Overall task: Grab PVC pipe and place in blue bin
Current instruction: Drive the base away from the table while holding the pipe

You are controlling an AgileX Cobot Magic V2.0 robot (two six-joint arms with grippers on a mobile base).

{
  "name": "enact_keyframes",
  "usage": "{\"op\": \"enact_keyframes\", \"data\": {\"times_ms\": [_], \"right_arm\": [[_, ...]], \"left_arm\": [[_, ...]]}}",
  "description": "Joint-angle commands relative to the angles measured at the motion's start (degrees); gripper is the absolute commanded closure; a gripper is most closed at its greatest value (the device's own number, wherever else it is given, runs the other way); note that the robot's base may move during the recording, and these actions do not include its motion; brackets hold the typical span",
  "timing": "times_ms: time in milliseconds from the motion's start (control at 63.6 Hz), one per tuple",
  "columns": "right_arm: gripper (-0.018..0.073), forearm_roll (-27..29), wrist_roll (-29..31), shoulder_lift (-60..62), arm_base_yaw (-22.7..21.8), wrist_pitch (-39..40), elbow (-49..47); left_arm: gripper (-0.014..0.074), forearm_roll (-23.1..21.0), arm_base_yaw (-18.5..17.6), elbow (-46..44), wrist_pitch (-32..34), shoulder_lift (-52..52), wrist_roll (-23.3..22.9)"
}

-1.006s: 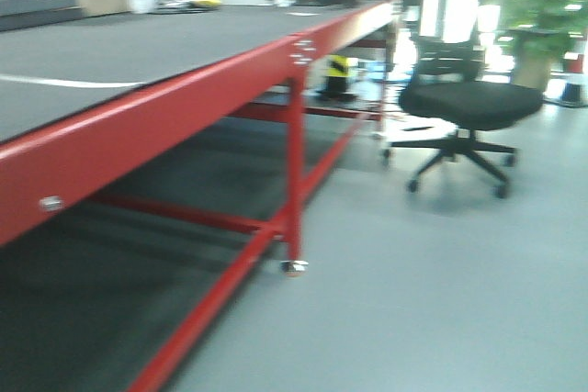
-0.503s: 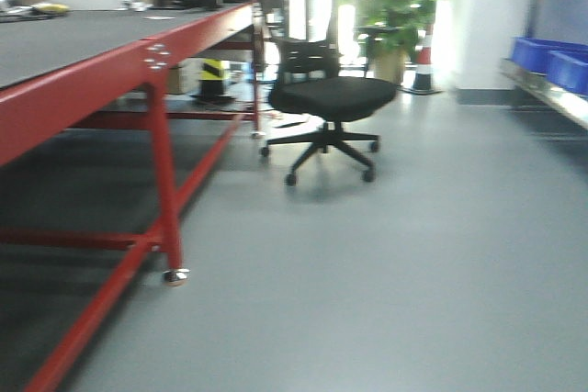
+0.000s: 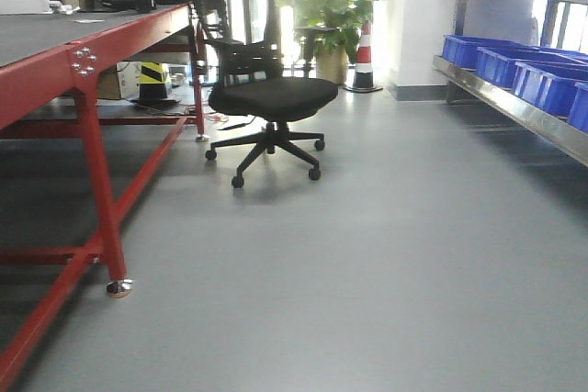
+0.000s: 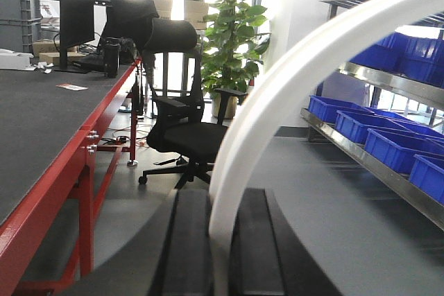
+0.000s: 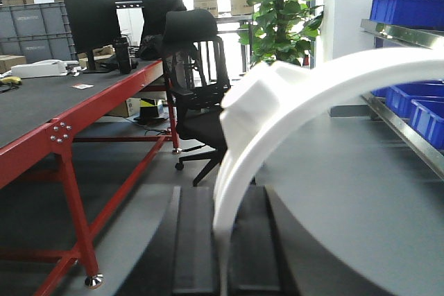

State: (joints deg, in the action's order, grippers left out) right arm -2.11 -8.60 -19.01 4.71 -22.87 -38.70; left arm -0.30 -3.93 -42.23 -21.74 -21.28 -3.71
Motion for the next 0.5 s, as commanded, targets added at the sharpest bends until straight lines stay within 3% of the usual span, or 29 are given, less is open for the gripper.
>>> {"op": "enact_keyframes", "data": {"times_ms": [0, 487], "right_arm": [[0.0727, -0.8, 0.13, 0.3, -0.02, 1.49, 0.11], [0.0727, -0.8, 0.13, 0.3, -0.02, 1.49, 0.11]], "left_arm": [[0.0707, -0.21, -0.23, -0.18, 1.59, 0.31, 0.14], [0.0707, -0.21, -0.23, -0.18, 1.59, 0.31, 0.14]]}}
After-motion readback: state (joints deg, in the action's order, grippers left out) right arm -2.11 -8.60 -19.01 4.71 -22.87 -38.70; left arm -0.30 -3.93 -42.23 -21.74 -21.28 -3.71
